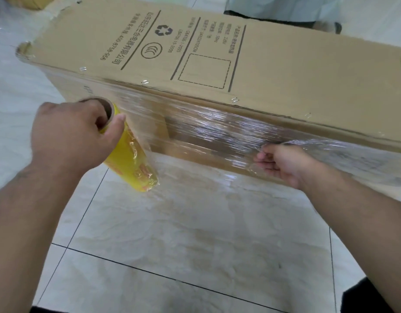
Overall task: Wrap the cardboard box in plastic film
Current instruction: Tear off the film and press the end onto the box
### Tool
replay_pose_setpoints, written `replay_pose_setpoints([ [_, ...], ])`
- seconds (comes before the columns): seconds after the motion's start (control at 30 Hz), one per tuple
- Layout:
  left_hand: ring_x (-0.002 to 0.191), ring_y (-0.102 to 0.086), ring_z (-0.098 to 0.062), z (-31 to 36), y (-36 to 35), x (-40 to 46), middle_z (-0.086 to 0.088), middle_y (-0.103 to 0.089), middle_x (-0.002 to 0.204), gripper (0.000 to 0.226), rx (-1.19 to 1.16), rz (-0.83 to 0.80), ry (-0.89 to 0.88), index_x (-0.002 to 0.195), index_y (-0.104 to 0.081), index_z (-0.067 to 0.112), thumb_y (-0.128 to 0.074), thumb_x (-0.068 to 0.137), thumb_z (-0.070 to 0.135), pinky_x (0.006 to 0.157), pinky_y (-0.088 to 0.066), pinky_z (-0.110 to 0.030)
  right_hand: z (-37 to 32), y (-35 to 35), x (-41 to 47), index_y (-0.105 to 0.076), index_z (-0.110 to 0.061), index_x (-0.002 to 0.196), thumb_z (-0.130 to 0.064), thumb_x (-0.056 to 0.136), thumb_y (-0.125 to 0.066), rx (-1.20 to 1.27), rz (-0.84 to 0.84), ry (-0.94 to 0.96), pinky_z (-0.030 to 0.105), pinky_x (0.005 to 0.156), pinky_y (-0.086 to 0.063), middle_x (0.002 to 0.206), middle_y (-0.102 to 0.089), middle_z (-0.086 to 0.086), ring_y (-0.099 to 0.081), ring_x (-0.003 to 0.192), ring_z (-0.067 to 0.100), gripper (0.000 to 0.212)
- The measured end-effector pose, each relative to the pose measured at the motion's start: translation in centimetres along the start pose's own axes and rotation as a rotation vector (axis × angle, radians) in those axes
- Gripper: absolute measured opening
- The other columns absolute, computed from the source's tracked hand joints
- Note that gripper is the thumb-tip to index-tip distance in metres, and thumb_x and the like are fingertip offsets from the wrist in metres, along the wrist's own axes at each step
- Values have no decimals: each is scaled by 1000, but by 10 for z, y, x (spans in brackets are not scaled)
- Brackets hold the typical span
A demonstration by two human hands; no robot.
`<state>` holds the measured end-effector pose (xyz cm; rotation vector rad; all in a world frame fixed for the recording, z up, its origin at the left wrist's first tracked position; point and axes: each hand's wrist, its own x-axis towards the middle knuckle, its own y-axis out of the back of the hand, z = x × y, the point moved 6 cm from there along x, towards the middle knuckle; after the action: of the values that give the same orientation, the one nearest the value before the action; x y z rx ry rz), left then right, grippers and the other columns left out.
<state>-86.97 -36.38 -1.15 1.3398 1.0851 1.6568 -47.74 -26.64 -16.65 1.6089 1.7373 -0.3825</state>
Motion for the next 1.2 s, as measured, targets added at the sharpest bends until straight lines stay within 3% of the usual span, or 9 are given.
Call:
replay_pose_setpoints([
  [0.23,74,-55,-24,97,5,-16,-1,-58,76,25,-436,246,-185,84,-60,16,-65,98,37,71,-45,-39,-1,3,-13,-68,-16,84,-24,114,-55,25,-22,0,35,86,-60,90,-76,3,-74,83,17,34],
  [0.37,89,-59,-9,199,-120,-52,13,-58,107,31,-872,-469,-19,123,-62,22,-72,93,17,87,-52,-30,4,-1,-19,-68,-17,82,-23,114,-54,18,-36,-20,39,94,-58,79,-75,-1,-72,78,15,35],
  [0.47,83,-61,10,249,-180,-68,14,-60,101,45,-1235,-632,154,124,-58,12,-57,89,-16,76,-45,-5,10,-1,-23,-68,-18,81,-22,112,-57,-11,-41,-38,38,94,-57,83,-74,-1,-71,80,15,33],
  [0.53,78,-63,9,271,-211,-72,7,-63,91,39,-1355,-663,266,107,-57,17,-57,84,-14,73,-49,-10,10,1,-24,-71,-18,82,-24,111,-60,-27,-19,-36,39,100,-56,87,-77,-1,-71,84,15,31],
  [0.6,86,-67,-9,286,-239,-72,5,-66,90,26,-1341,-688,291,103,-58,17,-63,83,0,75,-54,-17,8,1,-22,-73,-18,84,-24,110,-61,-58,1,-29,37,97,-54,86,-78,-3,-72,84,15,30],
  [0.77,72,-55,-5,286,-299,-86,17,-60,74,14,-1203,-822,193,91,-68,20,-71,94,6,58,-39,-7,-3,0,-22,-70,-15,82,-22,111,-61,-59,15,-6,39,96,-62,94,-77,7,-72,92,22,31],
  [0.9,76,-67,-12,262,-329,-113,8,-74,80,13,-1091,-767,234,81,-74,20,-76,93,16,75,-54,-25,-13,8,-32,-71,-14,80,-22,111,-61,-89,14,10,40,93,-64,94,-80,9,-75,90,23,33],
  [1.07,73,-63,7,256,-336,-129,9,-72,80,12,-1156,-634,291,83,-74,19,-76,94,14,73,-46,-11,-20,9,-37,-69,-12,72,-18,110,-61,-92,50,44,35,82,-62,77,-80,6,-76,77,20,40],
  [1.2,85,-71,-8,253,-339,-146,0,-76,91,14,-1286,-633,378,87,-68,19,-68,100,13,81,-52,-21,-22,12,-35,-68,-12,72,-17,110,-60,-113,41,73,33,77,-59,72,-77,4,-72,71,18,39],
])
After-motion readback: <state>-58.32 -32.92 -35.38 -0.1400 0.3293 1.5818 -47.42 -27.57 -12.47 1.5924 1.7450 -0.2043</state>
